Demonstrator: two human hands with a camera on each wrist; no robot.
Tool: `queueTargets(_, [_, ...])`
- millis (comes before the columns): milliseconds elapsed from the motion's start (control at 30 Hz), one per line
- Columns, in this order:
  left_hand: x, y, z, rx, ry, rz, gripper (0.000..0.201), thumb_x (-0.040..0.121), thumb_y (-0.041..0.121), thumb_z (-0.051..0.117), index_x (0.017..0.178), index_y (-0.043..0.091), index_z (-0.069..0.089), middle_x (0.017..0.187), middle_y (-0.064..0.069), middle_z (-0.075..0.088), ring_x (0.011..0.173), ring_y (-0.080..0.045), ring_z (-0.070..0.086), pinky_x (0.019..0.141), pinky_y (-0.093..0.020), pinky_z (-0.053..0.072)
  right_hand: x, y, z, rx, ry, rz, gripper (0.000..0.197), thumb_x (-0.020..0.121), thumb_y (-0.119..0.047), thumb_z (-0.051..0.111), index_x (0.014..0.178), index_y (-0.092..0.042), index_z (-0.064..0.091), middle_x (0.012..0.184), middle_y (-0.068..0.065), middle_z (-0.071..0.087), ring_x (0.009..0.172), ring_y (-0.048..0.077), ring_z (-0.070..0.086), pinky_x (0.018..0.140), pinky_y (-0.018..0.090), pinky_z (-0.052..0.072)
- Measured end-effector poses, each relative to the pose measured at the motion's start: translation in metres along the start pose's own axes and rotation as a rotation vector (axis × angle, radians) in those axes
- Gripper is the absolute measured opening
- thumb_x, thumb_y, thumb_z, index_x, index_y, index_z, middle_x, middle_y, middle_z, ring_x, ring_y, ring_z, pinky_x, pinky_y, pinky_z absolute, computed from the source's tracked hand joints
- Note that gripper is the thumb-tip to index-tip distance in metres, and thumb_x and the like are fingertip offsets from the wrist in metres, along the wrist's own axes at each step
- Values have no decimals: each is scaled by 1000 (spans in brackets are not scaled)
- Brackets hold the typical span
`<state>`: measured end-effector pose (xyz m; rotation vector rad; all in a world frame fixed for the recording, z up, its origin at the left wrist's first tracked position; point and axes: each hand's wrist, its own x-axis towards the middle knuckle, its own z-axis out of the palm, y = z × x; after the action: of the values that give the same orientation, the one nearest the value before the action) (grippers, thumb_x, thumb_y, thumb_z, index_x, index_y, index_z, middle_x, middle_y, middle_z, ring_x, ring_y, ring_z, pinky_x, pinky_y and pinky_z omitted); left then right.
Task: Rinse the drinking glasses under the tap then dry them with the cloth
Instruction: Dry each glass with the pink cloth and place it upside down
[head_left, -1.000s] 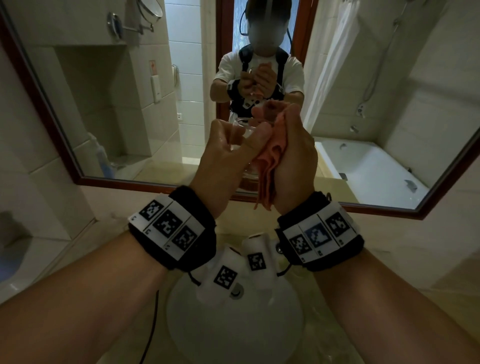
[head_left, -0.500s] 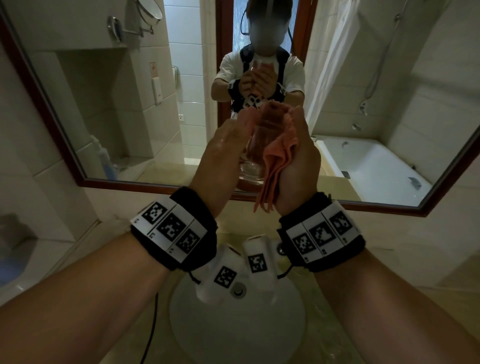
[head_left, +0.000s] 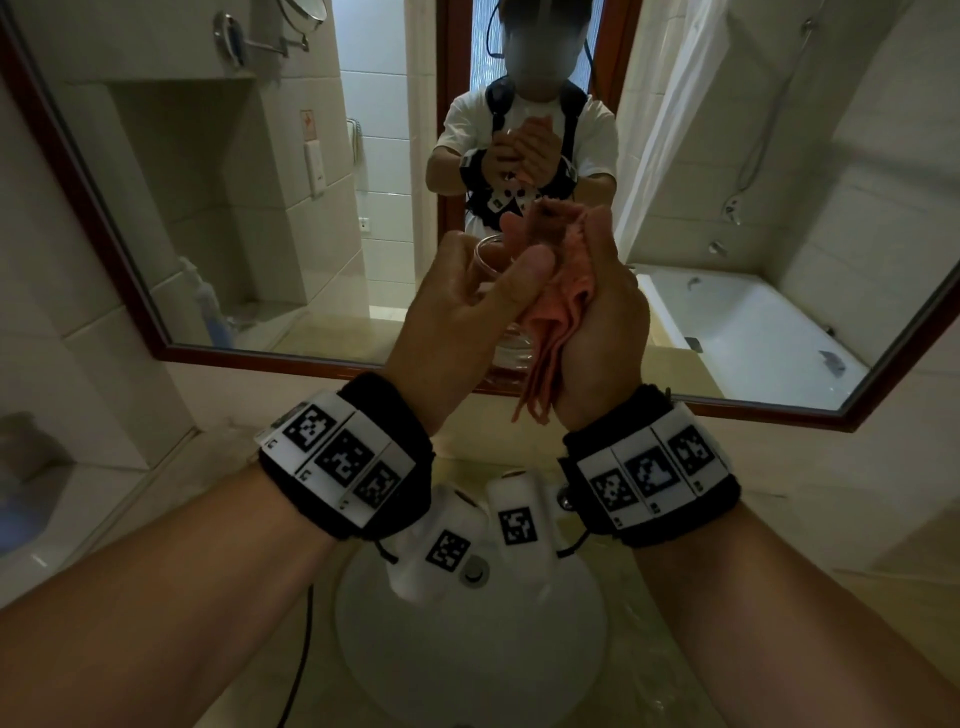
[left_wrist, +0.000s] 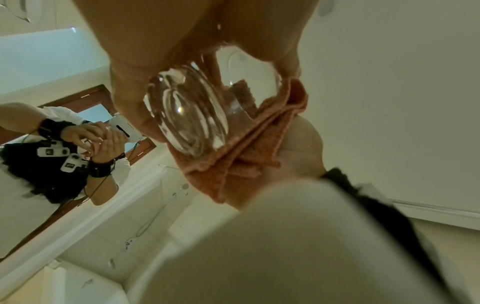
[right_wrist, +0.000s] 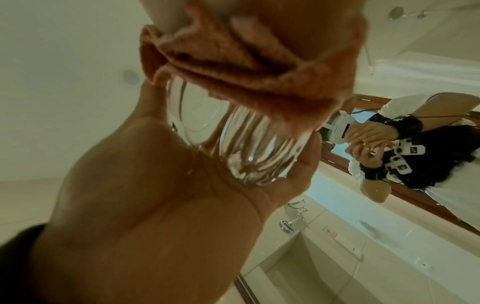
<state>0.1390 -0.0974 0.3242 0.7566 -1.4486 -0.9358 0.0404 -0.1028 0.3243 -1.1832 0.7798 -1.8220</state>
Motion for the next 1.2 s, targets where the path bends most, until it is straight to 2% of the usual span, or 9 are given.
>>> queueTargets(67, [2,-1,-3,44,31,21,56,81,57,60,101,5,56,90,-9,65,79,-15,66,70,-25,54,2,1,0,141,-21,92,38,87,-43,51,112,-22,71,113,18,68,114,40,64,104,63,45])
queueTargets(233, [3,2,-7,53,43,24,59,87,58,49,100,3,67,87,-15,71,85,-31,71,74,-38,57,1,3,0,261,-137,216,103,59,-65,84,131,4,59,135,32,57,131,49,51,117,64,30])
queueTargets(333, [3,5,-7,48,70,-39,64,84,64,48,98,5,69,84,-18,67,86,-42,66,75,-51,57,6,5,1,213,-92,170,63,74,-64,73,107,-11,74,114,23,69,114,44,61,112,68,34])
queueTargets(467, [4,2,-9,116,144,14,37,97,53,46,88,19,58,75,6,70,76,-25,70,76,-53,58,5,5,5,169,-4,79,37,90,-41,48,95,-15,73,96,10,75,101,32,67,108,63,41])
queueTargets(600, [3,-3,-11,177,125,31,77,82,73,32,98,3,60,90,-19,69,84,-37,69,77,-59,55,4,6,9,116,16,58,36,95,-41,45,93,-21,74,98,8,75,103,32,70,104,64,46])
queueTargets(667, [2,-3,-10,212,95,61,82,79,75,32,100,1,61,90,-21,68,84,-37,68,76,-53,56,4,5,8,122,19,70,37,101,-38,44,95,-18,74,98,10,75,97,30,71,101,60,49])
queueTargets(800, [0,-8,-11,268,48,81,65,71,68,53,107,14,59,88,6,68,80,-2,66,72,-18,52,6,1,8,50,41,59,39,91,-45,47,76,-27,78,86,5,76,90,29,71,100,60,49])
queueTargets(1067, [2,-12,-18,-20,-13,28,71,71,42,75,114,-6,46,95,-16,72,85,-21,72,76,-34,58,10,-2,10,13,-44,73,29,85,-49,53,85,-35,78,97,8,72,98,37,67,104,63,46])
queueTargets(1200, [2,-11,-20,-70,-8,-17,57,78,46,70,113,2,60,101,-18,70,88,-31,70,78,-39,57,14,2,4,237,-132,142,39,92,-36,49,110,-6,68,107,17,70,106,35,64,110,58,41])
